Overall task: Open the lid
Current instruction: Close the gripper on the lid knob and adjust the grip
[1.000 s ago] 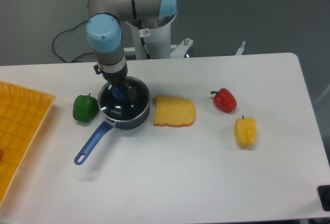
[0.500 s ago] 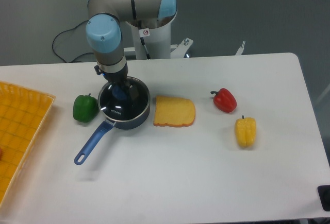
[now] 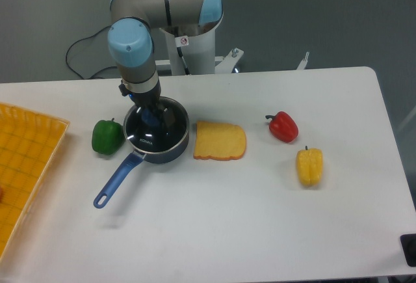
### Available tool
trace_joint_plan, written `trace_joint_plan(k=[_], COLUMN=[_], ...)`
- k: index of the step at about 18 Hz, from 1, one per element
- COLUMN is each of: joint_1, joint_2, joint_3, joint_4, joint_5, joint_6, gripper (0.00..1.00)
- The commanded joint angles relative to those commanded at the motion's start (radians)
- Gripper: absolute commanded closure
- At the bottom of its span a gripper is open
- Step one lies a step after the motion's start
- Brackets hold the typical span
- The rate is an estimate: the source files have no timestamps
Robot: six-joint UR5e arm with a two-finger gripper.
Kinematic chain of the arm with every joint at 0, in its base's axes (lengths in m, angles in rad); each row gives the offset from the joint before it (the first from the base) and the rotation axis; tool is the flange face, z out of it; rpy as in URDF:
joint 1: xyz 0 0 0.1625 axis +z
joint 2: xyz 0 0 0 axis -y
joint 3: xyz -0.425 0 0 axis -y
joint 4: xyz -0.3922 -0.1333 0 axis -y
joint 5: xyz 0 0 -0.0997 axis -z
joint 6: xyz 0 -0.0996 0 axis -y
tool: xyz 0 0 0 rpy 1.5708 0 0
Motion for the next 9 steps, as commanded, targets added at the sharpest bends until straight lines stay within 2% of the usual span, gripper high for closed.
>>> trace_joint_plan(k=[7,9], joint_1=[0.0,-0.002], joint_2=[0.002,0.002], joint_3=[-0.008,-0.008], joint_4=[0.0,0.0], joint_5=[0.003,0.003], joint_6=[0.0,0.0], gripper=[0.0,0.03])
